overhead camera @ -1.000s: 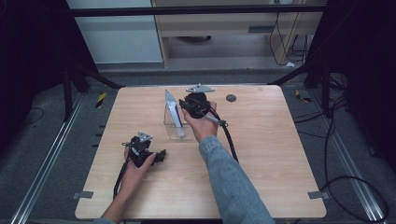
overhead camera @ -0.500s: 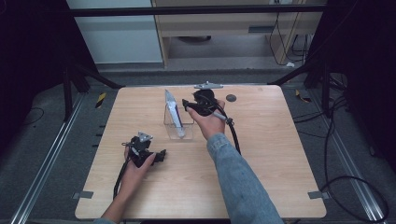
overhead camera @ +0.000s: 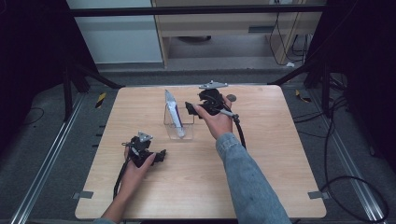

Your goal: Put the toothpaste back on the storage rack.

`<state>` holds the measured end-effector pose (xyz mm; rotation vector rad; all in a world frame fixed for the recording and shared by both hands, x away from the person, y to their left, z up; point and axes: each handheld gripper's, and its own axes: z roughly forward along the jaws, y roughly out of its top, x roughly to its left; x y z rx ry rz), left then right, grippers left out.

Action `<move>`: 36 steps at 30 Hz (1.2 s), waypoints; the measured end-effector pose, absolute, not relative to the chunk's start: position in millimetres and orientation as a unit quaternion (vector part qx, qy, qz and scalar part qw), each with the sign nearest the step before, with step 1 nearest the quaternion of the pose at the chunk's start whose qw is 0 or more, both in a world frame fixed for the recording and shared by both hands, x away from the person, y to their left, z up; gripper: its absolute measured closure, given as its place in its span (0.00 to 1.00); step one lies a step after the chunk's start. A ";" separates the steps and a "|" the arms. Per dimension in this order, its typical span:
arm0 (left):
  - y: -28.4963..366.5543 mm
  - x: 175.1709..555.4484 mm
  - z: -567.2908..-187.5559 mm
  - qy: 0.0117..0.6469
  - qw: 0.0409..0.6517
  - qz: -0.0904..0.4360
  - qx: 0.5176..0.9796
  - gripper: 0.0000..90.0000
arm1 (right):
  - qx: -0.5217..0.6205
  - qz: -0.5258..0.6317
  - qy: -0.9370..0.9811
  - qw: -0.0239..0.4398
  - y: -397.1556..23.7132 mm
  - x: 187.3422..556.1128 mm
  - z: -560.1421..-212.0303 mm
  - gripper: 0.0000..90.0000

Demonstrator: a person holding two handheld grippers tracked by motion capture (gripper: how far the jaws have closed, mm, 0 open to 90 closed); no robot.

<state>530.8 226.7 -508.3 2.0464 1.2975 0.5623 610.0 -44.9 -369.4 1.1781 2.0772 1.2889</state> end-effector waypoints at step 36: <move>226.8 530.8 -508.1 0.493 0.320 0.214 0.780 0.00 | 0.437 0.402 0.762 0.257 -117.8 598.8 -385.9 0.18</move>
